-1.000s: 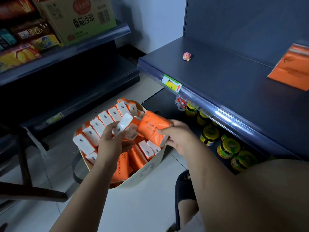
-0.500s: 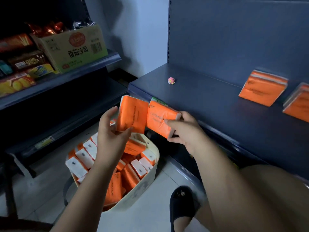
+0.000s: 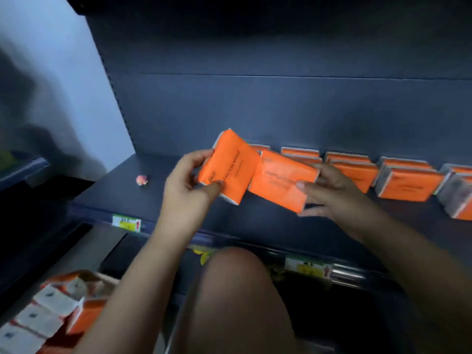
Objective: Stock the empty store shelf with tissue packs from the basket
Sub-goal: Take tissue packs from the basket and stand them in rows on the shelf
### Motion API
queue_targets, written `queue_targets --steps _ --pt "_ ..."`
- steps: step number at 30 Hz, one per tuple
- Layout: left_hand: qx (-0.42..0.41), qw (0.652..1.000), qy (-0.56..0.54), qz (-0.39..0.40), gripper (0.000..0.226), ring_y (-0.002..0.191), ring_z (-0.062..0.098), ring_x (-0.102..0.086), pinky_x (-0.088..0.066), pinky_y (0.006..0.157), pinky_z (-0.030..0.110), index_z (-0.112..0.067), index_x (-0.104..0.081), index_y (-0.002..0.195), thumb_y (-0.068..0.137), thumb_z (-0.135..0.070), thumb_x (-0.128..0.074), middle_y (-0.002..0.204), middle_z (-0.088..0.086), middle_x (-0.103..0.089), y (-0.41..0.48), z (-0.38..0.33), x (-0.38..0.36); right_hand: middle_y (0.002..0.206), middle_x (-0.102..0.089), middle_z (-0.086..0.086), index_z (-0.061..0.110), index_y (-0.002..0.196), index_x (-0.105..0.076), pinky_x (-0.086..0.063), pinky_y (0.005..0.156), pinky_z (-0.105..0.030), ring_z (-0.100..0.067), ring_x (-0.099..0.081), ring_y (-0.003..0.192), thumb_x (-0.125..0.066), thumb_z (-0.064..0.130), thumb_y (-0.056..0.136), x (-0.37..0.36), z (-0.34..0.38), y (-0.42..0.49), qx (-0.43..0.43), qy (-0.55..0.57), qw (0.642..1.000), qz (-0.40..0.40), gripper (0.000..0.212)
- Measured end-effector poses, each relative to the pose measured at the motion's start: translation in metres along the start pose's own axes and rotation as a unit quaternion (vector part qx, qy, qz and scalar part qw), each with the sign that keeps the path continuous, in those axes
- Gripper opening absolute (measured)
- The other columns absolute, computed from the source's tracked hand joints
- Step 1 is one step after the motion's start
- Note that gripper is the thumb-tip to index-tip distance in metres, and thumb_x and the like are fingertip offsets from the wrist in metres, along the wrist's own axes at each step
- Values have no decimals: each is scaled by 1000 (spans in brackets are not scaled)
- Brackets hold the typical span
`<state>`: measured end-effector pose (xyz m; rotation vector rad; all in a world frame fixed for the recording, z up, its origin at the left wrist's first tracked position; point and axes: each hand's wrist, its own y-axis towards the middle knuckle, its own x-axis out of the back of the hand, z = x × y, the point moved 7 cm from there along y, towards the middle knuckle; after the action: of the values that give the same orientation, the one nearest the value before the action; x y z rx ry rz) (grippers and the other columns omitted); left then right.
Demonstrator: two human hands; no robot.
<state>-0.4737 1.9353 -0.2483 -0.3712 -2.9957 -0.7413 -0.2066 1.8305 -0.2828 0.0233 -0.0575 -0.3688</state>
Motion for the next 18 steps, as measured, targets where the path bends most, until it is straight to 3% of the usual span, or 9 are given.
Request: queue_targets --steps 4,7,11,13,15,16,18 --pt "12 993 -20 115 67 87 0 -66 -51 79 16 -27 -67 116 75 26 -58 97 -22 -73 4 0 -110 105 -77 -1 17 125 -63 -61 70 -40 -21 -71 94 -66 7 96 98 -18 -39 22 -12 993 -115 31" --pt "32 982 -39 183 66 85 -1 -67 -51 78 15 -21 -64 123 77 26 -58 96 -26 -73 -1 10 -167 101 -78 0 22 114 -66 -48 75 -37 -17 -67 89 -69 7 95 147 -27 -55 21 -53 987 -150 25" --pt "64 976 -55 201 60 96 6 -68 -52 83 21 -21 -68 124 69 5 -64 111 -11 -76 -6 31 -202 96 -79 3 19 112 -66 -48 70 -32 -10 -68 85 -73 5 92 194 -28 -71 13 -93 979 -183 25" --pt "68 974 -45 211 59 101 7 -69 -51 86 23 -20 -69 123 71 8 -65 117 -3 -75 -3 39 -217 99 -79 -6 17 112 -67 -58 77 -36 -24 -73 93 -77 5 89 212 -33 -77 13 -99 976 -194 28" --pt "68 972 -40 222 62 102 8 -69 -51 86 22 -22 -69 121 76 20 -63 117 -2 -75 3 44 -235 102 -74 -21 21 109 -70 -58 90 -52 -42 -70 99 -85 14 81 231 -38 -78 26 -139 967 -212 32" --pt "69 971 -38 226 64 102 8 -69 -51 86 21 -25 -69 119 77 23 -61 116 -3 -75 5 46 -244 101 -73 -20 23 107 -70 -57 91 -53 -41 -70 100 -87 16 79 241 -40 -78 29 -163 960 -225 33" --pt "63 970 -31 234 66 101 5 -69 -52 86 20 -27 -70 117 77 24 -60 115 -5 -75 6 49 -258 100 -75 -6 26 109 -69 -60 88 -41 -26 -73 98 -85 7 81 257 -39 -76 32 -195 948 -251 38"
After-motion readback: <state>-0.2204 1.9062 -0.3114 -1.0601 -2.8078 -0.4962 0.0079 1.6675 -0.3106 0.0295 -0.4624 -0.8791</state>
